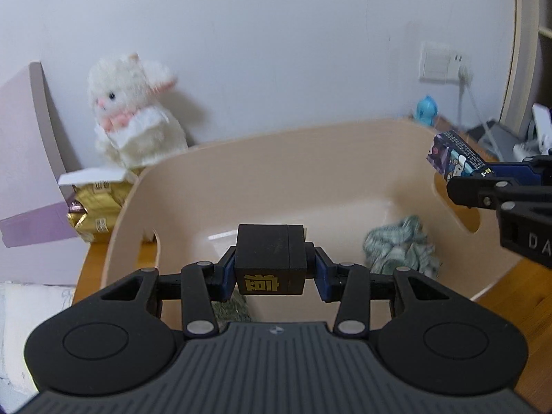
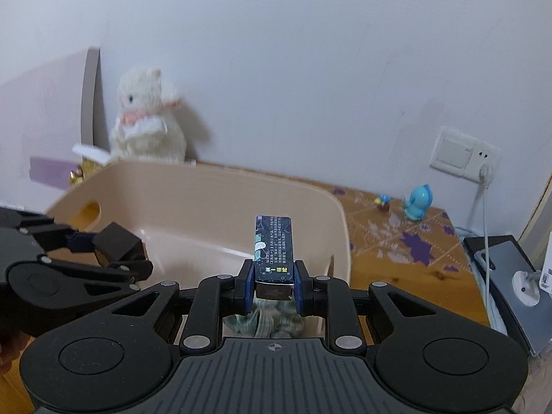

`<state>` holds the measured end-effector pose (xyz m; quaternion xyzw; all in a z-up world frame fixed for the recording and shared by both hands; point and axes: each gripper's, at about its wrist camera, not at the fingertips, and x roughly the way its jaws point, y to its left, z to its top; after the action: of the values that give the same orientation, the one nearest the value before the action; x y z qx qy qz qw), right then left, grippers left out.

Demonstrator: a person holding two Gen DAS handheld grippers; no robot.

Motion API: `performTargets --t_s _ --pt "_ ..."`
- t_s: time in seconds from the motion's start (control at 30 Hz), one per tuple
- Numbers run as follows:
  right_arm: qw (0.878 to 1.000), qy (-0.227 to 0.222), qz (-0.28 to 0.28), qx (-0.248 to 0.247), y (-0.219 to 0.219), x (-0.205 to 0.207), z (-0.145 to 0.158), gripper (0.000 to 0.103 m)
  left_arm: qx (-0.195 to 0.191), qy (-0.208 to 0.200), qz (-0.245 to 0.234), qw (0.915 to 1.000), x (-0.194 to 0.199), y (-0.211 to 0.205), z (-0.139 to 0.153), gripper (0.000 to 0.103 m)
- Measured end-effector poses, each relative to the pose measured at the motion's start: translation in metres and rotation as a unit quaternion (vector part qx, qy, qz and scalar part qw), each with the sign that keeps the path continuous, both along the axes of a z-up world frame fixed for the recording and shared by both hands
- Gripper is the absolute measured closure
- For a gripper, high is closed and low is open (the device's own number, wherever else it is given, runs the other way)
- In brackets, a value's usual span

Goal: Organize objects
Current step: 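Carry both items over the bin and release them inside, then reach the left tool to the tea box and right tool to the orange cloth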

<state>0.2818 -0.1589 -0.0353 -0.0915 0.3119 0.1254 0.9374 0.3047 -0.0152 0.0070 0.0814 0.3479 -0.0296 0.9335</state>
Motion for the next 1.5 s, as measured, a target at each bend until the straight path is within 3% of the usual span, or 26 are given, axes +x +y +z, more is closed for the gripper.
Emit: performTargets --t_s 0.1,0.23,0.3,0.37,0.5,0.63,0.83,1.17,1.5 --pt "1.0 0.015 0.0 0.001 0.002 0.004 -0.008 0.082 0.006 0.02 0.005 0.9998 0.008 -0.001 -0.011 0.056" --pt "1.0 0.023 -0.008 0.012 -0.001 0.003 -0.01 0.062 -0.01 0.034 0.01 0.9993 0.012 0.004 -0.014 0.056" --pt "1.0 0.012 -0.012 0.012 -0.003 -0.004 -0.005 0.053 0.0 0.024 0.01 0.9997 0.008 0.004 -0.012 0.049" --pt "1.0 0.004 -0.012 0.019 -0.005 -0.009 0.002 0.042 0.009 0.008 0.017 0.9998 0.002 0.003 -0.006 0.021" --pt "0.999 -0.013 -0.014 0.033 -0.011 -0.027 0.022 0.028 -0.006 -0.01 0.017 0.9998 -0.011 0.006 0.011 0.017" --pt "0.998 -0.035 -0.018 0.046 -0.019 -0.047 0.043 0.005 -0.009 -0.031 0.016 0.9993 -0.028 0.005 0.028 0.014" --pt "0.996 -0.066 -0.025 0.061 -0.031 -0.083 0.074 0.0 -0.025 -0.049 0.027 0.9981 -0.058 0.011 0.047 0.011" --pt "0.994 -0.095 -0.033 0.048 -0.049 -0.145 0.1 0.0 -0.007 -0.073 0.043 0.9964 -0.117 0.021 0.067 0.01" --pt "0.996 -0.077 -0.034 0.026 -0.051 -0.194 0.078 0.0 0.004 -0.064 0.037 0.9973 -0.167 0.027 0.052 0.01"
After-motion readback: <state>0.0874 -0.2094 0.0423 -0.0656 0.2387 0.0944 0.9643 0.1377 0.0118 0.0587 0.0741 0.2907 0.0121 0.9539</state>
